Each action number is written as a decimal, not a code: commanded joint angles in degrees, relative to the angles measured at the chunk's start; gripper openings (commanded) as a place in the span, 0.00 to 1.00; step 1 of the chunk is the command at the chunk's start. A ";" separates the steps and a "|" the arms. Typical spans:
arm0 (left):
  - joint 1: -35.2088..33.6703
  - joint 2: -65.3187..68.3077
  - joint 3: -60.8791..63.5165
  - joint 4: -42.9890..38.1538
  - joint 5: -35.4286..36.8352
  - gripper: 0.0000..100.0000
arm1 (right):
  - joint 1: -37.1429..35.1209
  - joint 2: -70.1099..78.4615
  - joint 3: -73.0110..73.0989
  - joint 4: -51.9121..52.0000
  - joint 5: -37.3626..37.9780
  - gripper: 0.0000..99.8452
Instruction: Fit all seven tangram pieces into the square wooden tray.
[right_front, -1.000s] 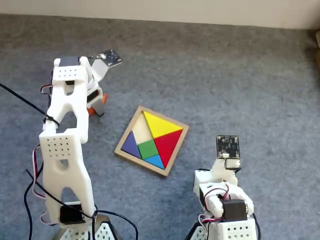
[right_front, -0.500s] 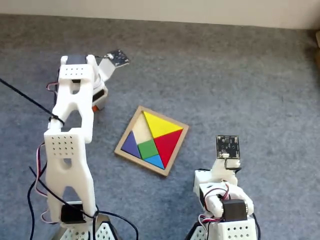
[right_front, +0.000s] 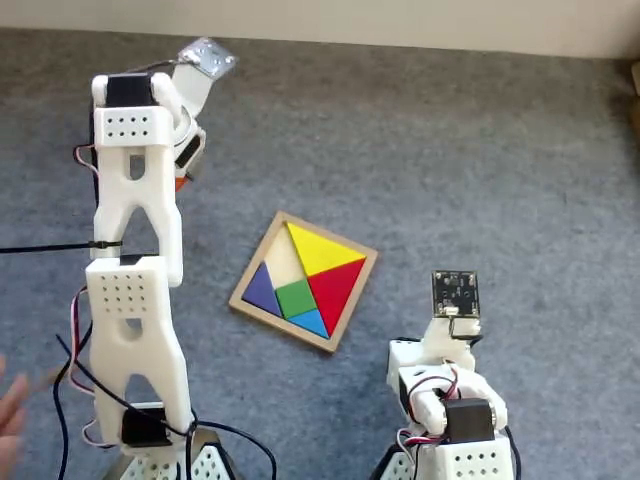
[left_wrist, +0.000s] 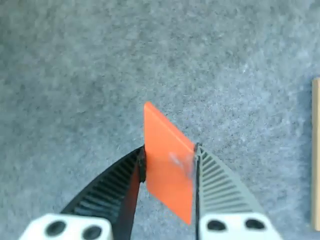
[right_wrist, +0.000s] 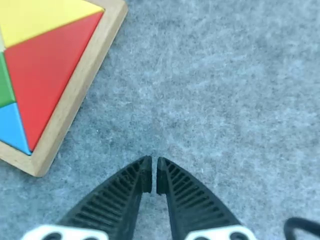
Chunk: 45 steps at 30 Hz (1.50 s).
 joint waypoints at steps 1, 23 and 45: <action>1.63 -15.43 6.02 0.70 2.55 0.00 | 0.75 -1.01 7.69 0.31 -0.35 0.03; 12.53 -47.78 44.26 0.44 13.19 0.01 | 0.75 -1.01 7.69 0.31 -0.35 0.03; 20.62 -37.05 52.62 -10.90 38.59 0.01 | 0.75 -1.01 7.69 0.31 -0.35 0.03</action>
